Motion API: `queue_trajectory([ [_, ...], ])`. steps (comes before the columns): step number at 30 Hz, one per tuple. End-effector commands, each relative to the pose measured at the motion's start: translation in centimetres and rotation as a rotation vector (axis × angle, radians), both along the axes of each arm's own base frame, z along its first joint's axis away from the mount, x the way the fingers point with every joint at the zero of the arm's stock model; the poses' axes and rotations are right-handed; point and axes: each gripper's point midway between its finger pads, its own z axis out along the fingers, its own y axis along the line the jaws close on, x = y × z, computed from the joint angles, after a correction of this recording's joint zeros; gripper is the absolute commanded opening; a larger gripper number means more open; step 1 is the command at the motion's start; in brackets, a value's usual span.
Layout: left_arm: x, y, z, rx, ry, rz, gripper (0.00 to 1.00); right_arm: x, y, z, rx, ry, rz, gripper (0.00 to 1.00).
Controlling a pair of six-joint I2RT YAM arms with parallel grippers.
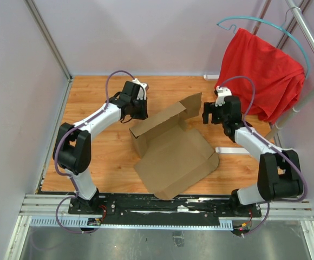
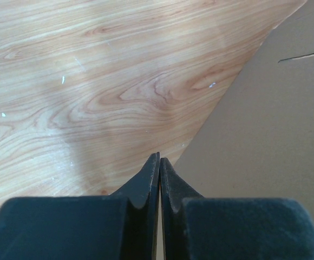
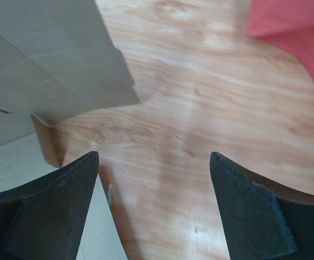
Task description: Fold the paper box
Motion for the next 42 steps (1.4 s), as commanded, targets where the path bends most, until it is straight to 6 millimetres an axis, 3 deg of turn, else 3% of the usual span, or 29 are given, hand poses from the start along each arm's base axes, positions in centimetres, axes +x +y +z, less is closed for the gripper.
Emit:
queue_trajectory([
  [1,0.7,-0.9,2.0,-0.054,-0.034,-0.017,0.07,2.5,4.0,3.3,0.114,-0.116,0.365,0.84],
  [6,0.6,-0.9,2.0,-0.055,-0.034,-0.020,0.07,3.8,4.8,3.0,0.184,-0.137,0.549,0.83],
  [12,0.5,-1.1,1.8,-0.063,-0.025,-0.028,0.07,4.8,5.0,0.6,0.163,-0.149,0.625,0.81],
  [21,0.3,-1.1,1.7,-0.064,-0.022,-0.032,0.07,6.9,5.8,0.8,0.173,-0.222,0.679,0.81],
  [32,0.1,-1.0,1.8,-0.067,-0.026,-0.034,0.07,7.7,7.4,1.8,0.230,-0.245,0.804,0.81],
  [36,0.1,-1.1,1.9,-0.069,-0.027,-0.034,0.07,6.5,8.2,1.4,0.298,-0.211,0.855,0.72],
  [42,0.0,-1.4,2.1,-0.089,-0.023,-0.040,0.07,4.5,8.4,1.1,0.332,-0.185,0.848,0.49],
])
